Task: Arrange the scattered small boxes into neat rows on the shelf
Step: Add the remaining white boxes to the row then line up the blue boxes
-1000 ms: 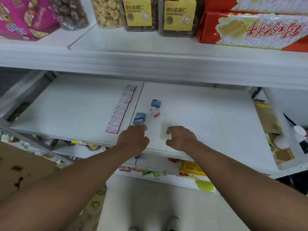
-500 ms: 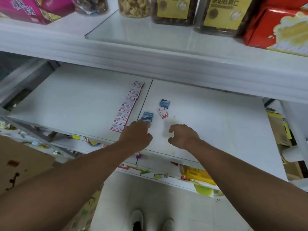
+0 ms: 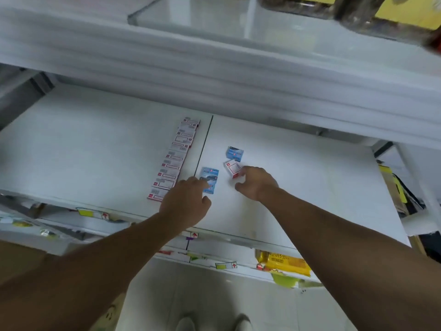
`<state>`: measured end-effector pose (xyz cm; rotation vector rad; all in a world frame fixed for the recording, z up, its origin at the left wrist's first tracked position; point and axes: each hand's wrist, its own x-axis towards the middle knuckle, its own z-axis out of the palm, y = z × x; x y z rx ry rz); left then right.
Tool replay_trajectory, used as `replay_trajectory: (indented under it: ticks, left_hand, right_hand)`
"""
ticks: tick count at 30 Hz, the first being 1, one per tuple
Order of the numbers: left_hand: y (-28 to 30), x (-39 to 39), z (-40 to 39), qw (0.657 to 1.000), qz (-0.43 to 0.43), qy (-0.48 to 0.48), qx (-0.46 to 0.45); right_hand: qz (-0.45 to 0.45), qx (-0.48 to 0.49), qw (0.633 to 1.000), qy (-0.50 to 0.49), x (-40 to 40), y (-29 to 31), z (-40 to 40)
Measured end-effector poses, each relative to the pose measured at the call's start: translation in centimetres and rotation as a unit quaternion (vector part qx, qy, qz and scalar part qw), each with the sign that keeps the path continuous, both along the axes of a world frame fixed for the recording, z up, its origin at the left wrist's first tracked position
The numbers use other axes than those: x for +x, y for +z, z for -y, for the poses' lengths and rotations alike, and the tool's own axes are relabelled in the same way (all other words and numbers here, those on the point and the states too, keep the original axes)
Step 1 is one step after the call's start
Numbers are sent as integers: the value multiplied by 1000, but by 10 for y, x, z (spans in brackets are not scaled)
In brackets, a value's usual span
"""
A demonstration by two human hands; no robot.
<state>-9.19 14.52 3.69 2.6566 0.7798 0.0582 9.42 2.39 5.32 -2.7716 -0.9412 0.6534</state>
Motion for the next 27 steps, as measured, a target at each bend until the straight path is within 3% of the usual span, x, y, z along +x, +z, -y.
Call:
replay_trajectory:
  ticks: [13, 20, 27]
  left_hand:
    - [-26, 40, -15, 996, 80, -12, 31]
    - [-11, 69, -18, 997, 54, -29, 40]
    - [-20, 157, -33, 994, 2, -88, 69]
  right_hand:
    - [93, 59, 992, 59, 34, -54, -50]
    - [80, 88, 991, 65, 34, -41, -11]
    - [62, 84, 993, 54, 36, -37, 41]
